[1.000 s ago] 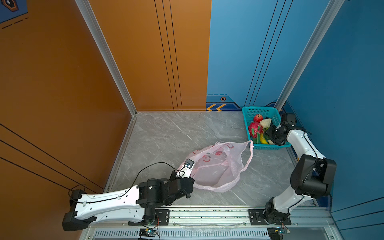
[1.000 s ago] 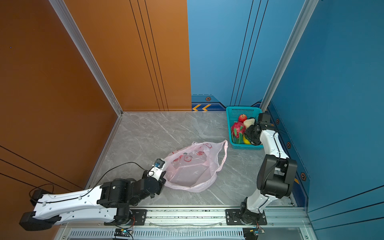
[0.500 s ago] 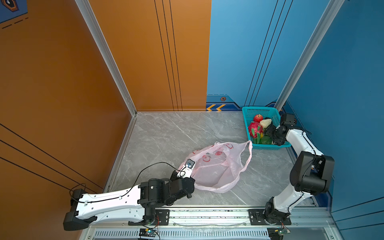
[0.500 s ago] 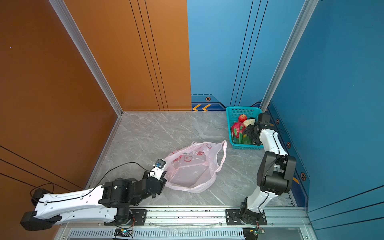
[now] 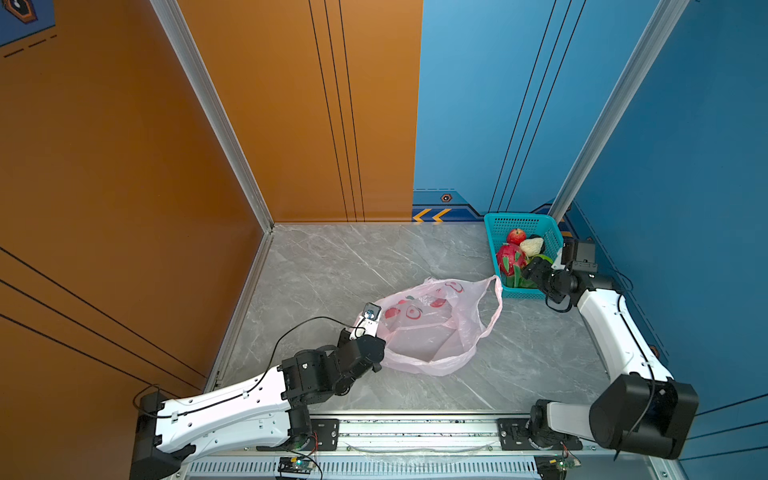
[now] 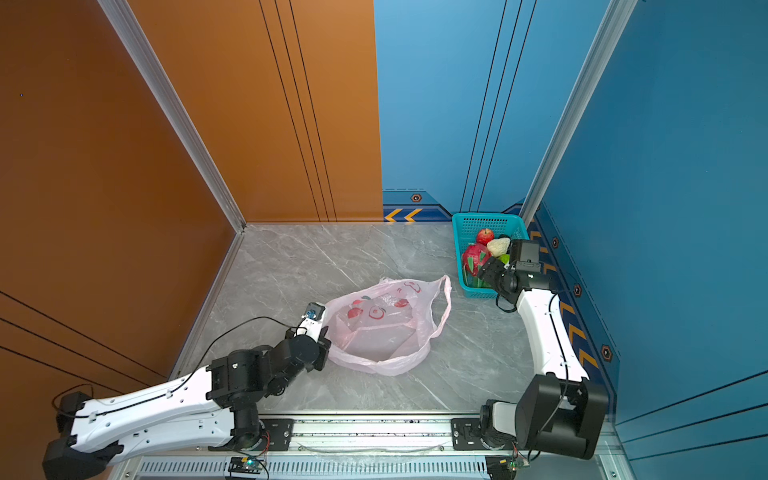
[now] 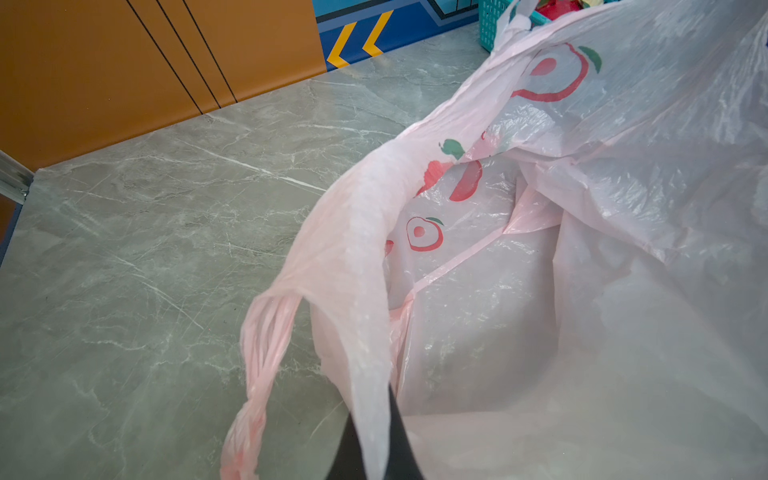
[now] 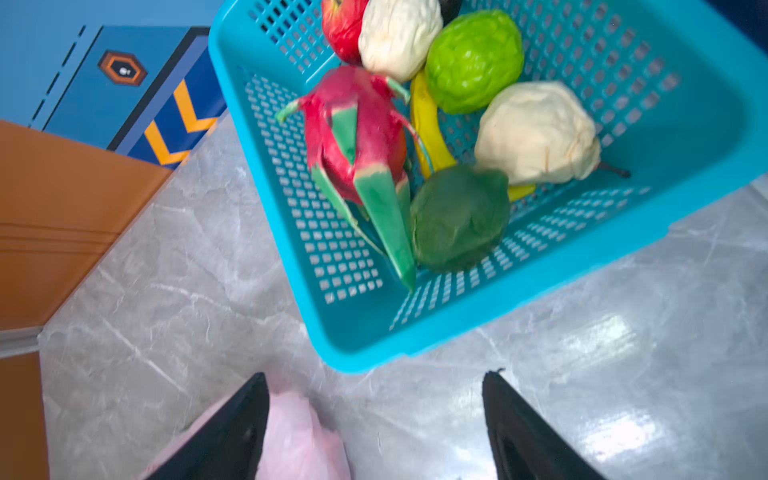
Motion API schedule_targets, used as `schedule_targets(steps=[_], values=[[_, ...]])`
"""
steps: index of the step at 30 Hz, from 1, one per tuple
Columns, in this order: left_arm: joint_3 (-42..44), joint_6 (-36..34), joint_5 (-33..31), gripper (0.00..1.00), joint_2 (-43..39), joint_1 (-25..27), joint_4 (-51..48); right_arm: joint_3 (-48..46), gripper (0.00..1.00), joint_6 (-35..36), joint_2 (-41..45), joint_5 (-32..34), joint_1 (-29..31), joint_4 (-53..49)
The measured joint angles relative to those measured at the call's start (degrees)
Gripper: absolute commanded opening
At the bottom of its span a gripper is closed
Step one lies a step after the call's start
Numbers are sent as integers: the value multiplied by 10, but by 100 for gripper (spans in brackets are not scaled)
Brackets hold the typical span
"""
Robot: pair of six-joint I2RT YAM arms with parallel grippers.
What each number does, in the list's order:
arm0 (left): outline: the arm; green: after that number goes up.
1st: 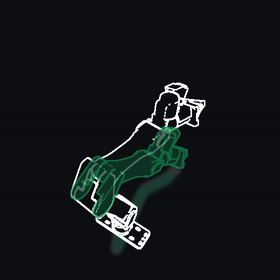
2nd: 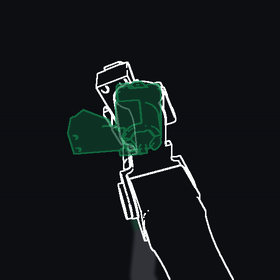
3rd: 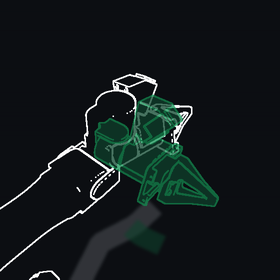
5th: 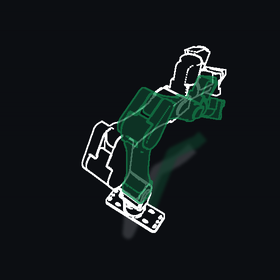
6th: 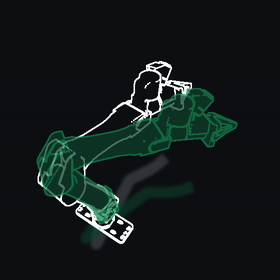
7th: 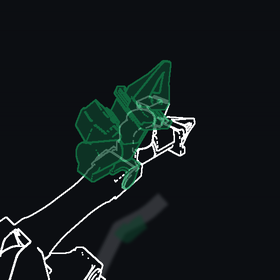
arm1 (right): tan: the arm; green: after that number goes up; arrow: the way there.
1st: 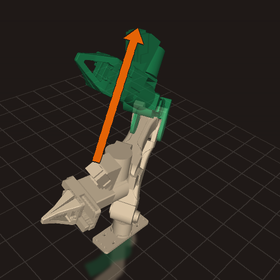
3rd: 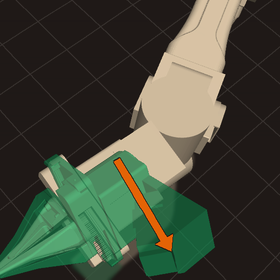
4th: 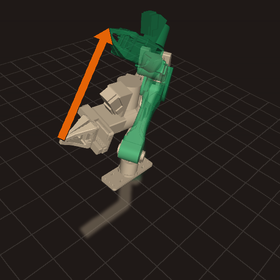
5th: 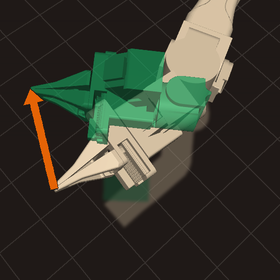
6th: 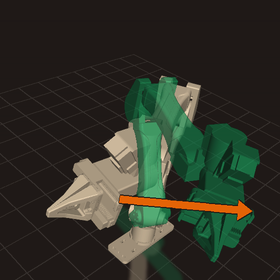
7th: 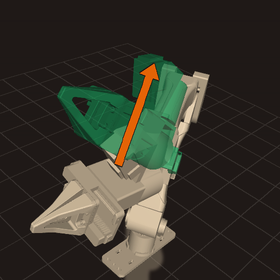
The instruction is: Untie the knot of the plastic bag and take out the fruit
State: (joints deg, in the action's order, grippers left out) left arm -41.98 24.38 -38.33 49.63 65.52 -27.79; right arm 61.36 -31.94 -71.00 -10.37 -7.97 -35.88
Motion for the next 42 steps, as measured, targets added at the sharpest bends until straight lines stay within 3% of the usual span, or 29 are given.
schedule_targets(steps=[8, 14, 22, 30, 32, 37, 42], values=[[7, -61, 85, 0, 54, -123, 106, -81, 82, -46, 199, 0, 85, -106], [-9, -100, 169, 0, 135, -208, 184, -122, 82, -104, 292, 10, 167, -175], [-73, -126, 260, 0, 244, -282, 249, -143, 82, -177, 338, 56, 271, -217], [-124, -137, 316, 0, 295, -300, 264, -144, 83, -198, 331, 77, 293, -218], [-127, -137, 326, 7, 299, -300, 263, -144, 83, -200, 328, 77, 293, -218], [-135, -132, 350, 42, 302, -301, 254, -144, 85, -200, 323, 77, 293, -217], [-136, -116, 365, 63, 294, -302, 233, -144, 86, -200, 321, 77, 293, -217]])
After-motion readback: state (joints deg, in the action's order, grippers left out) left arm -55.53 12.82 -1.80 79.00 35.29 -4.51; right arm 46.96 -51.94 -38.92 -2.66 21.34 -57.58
